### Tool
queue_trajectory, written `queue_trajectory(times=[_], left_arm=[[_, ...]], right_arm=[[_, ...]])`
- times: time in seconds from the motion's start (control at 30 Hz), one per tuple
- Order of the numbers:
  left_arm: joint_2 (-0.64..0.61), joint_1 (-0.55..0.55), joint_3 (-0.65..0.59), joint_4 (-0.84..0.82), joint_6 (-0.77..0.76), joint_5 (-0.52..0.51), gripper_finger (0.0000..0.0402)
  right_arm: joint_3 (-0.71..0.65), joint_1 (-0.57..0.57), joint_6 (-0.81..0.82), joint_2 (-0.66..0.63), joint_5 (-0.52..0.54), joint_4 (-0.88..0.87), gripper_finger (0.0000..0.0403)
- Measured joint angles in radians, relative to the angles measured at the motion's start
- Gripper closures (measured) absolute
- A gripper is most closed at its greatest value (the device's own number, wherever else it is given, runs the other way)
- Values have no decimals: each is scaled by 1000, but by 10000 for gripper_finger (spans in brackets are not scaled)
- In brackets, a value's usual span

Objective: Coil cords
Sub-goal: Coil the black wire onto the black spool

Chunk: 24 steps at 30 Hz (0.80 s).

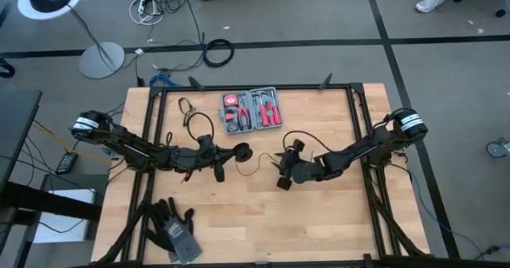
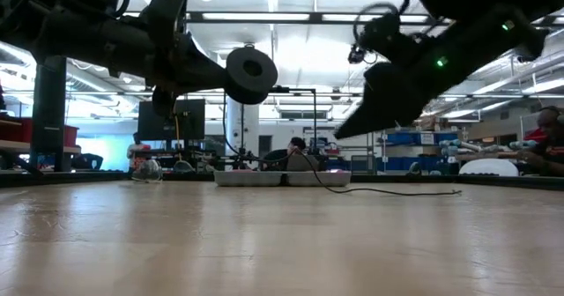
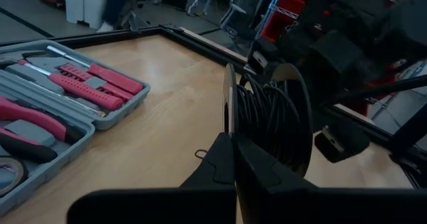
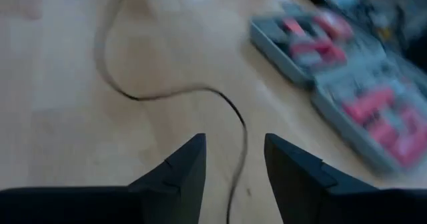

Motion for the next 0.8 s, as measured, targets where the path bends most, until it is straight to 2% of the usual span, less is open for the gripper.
queue_trajectory(times=[0.17,0.3,0.43,0.53,0.8], left_arm=[[0,0,0,1,-4,4,401],[0,0,0,1,-4,4,401],[0,0,0,1,-4,4,401],[0,0,0,1,-5,4,401],[0,0,0,-1,-19,3,401]], right_arm=[[37,-5,-368,2,-73,16,253],[65,-32,-555,6,-153,14,253],[93,-62,-652,46,-232,15,253],[124,-74,-722,86,-237,13,253],[158,-117,-765,138,-237,-5,253]])
